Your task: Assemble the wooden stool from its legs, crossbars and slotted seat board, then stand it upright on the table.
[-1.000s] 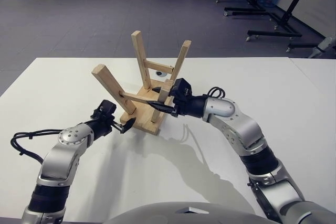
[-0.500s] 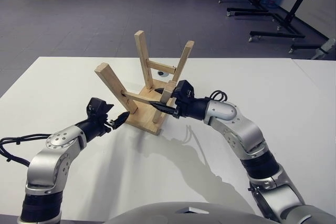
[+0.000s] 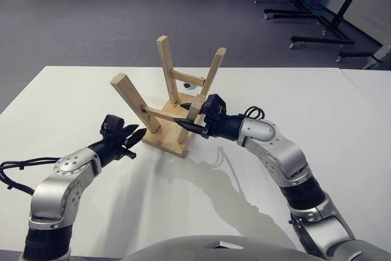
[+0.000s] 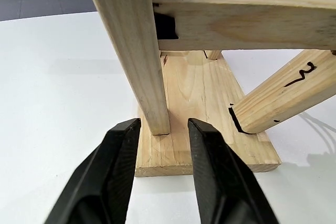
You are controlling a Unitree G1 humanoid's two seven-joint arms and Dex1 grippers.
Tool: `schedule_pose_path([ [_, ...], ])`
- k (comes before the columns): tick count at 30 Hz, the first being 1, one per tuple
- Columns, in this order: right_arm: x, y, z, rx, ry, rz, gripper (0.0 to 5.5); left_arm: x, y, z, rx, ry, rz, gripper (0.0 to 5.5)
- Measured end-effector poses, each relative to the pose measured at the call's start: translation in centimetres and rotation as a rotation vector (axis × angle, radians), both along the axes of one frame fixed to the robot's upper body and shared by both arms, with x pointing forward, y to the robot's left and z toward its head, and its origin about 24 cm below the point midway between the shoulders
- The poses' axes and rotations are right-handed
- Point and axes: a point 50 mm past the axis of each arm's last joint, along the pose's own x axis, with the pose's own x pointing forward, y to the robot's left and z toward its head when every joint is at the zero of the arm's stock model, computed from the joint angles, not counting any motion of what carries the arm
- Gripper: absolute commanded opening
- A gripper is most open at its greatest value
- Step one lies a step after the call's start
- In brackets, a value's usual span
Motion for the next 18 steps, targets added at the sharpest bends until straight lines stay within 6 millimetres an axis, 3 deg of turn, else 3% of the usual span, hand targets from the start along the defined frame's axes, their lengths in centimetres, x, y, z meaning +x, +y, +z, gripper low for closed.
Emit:
schedule_pose_path([
  [3, 0.0, 0.0, 0.0, 0.000, 0.001, -0.001, 2.06, -0.2, -0.6, 0.4, -0.025, 0.000, -0.032, 0.96],
  [7, 0.0, -0.1, 0.0, 0.002, 0.002, -0.004, 2.06, -2.5, -2.9, 1.8, -0.118, 0.015, -0.260, 0.96],
  [10, 0.0, -0.1, 0.0, 0.003, 0.002, -0.007, 2.06, -3.0, -3.3, 2.4, -0.146, 0.012, -0.293, 0.96],
  [18, 0.0, -0.1, -0.1, 0.003, 0.005, -0.006, 2.06, 0.2, -5.0, 8.0, -0.247, -0.273, -0.183, 0.96],
])
